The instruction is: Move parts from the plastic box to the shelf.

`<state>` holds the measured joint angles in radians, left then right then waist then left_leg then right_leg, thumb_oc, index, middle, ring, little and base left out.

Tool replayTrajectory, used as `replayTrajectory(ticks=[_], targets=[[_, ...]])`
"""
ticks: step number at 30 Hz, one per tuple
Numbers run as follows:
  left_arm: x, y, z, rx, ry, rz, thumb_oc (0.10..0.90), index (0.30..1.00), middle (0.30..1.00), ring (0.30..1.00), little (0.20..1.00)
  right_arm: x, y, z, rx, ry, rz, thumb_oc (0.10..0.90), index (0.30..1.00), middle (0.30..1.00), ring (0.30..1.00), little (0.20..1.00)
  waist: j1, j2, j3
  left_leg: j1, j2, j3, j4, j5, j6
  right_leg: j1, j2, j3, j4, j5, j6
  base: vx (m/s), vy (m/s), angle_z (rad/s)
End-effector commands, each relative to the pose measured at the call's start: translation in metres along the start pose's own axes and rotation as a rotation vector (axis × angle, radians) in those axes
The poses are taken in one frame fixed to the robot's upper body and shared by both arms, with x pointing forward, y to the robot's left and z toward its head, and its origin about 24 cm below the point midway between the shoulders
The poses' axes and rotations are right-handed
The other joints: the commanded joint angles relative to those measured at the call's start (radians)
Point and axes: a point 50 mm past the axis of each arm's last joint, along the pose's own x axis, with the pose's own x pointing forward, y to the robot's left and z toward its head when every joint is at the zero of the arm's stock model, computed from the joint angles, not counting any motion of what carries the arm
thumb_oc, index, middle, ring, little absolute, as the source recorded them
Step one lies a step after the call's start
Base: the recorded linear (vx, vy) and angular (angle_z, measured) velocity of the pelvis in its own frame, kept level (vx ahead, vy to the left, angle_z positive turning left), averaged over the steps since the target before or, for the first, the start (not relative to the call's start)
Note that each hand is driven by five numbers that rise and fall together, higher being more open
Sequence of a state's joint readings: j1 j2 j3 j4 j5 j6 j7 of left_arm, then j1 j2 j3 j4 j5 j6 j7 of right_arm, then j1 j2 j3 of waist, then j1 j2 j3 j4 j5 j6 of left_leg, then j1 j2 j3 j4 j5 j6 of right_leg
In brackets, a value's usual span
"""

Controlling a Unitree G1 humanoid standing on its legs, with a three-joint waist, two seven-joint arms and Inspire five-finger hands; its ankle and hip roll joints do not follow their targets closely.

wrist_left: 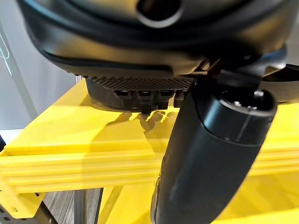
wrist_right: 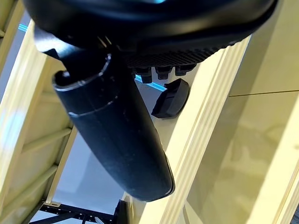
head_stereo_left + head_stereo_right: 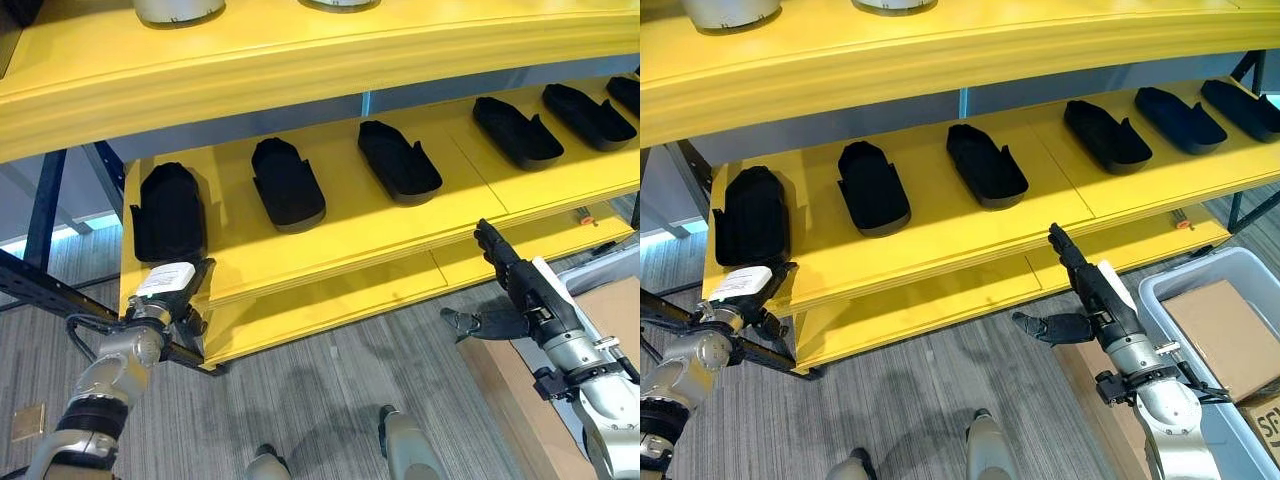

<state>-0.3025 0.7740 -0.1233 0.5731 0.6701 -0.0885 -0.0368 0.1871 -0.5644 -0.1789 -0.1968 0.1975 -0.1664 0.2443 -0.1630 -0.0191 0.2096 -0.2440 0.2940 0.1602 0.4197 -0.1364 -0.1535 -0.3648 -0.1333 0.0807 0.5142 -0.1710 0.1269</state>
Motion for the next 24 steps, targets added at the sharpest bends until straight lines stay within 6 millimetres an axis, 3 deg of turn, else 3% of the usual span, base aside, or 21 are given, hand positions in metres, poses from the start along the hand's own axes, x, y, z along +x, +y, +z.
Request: replayTrajectory(ticks=[1, 24], targets=[[0.005, 0.065, -0.009, 0.044, 0.006, 0.195, 0.900, 1.000, 1.000, 1.000, 1.000, 0.007, -0.017, 0.046, -0.073, -0.244, -0.053, 0.900, 1.000, 1.000, 1.000, 1.000, -0.011, -0.017, -0.073, -0.089, 0.019, -0.075, 0.023, 0.060, 0.023, 0.097, -0.066, -0.017, -0.087, 0.019, 0.018, 0.00, 0.000, 0.00], [0.006, 0.083, -0.011, 0.049, 0.012, 0.255, 0.900, 1.000, 1.000, 1.000, 1.000, 0.006, -0.017, 0.046, -0.081, -0.246, -0.043, 0.900, 1.000, 1.000, 1.000, 1.000, -0.016, -0.016, -0.073, -0.089, 0.019, -0.069, 0.039, 0.048, 0.024, 0.099, -0.072, -0.012, -0.087, 0.017, 0.021, 0.00, 0.000, 0.00]])
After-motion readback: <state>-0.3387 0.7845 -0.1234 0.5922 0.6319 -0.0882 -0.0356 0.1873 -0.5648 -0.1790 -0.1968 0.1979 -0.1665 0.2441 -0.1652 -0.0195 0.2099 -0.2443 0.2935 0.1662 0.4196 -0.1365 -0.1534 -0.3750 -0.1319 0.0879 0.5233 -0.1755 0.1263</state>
